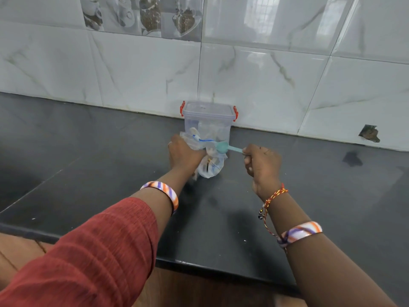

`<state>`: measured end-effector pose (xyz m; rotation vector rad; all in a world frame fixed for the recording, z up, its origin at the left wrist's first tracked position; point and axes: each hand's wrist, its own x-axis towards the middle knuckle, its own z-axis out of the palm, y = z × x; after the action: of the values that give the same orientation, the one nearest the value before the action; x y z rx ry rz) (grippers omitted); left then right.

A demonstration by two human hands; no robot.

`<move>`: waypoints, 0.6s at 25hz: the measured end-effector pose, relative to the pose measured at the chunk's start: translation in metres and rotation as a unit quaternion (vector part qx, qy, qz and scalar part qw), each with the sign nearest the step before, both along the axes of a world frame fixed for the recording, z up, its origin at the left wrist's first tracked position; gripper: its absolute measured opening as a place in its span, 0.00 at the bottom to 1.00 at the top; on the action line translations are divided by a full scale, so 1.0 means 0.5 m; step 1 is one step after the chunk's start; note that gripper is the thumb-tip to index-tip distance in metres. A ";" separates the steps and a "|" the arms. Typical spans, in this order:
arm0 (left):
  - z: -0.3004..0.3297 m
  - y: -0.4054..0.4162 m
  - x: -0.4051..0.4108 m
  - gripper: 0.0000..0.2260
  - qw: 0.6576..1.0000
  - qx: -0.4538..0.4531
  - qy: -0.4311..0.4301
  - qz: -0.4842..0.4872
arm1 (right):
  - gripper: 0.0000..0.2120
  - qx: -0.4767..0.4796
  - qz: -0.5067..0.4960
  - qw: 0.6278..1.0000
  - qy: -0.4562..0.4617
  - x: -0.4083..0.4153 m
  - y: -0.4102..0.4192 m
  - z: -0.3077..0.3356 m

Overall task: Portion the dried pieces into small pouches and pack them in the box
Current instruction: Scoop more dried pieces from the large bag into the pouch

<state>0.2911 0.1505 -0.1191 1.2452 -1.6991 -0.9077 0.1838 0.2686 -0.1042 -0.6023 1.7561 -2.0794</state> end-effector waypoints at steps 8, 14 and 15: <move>-0.011 -0.063 0.006 0.24 0.996 0.069 0.052 0.013 | 0.05 0.262 0.011 0.751 0.606 0.051 -0.082 -0.045; -0.014 -0.093 -0.004 0.24 0.995 0.079 0.067 0.004 | 0.13 0.341 0.110 0.611 0.706 0.079 -0.128 -0.025; -0.013 -0.101 -0.004 0.23 0.993 0.089 0.081 0.003 | 0.13 0.333 0.103 0.614 0.708 0.080 -0.133 -0.024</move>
<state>0.2889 0.0999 -0.1256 1.2543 -1.5117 -1.1454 0.2236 0.2023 -0.1160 -2.3421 2.6032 -0.2702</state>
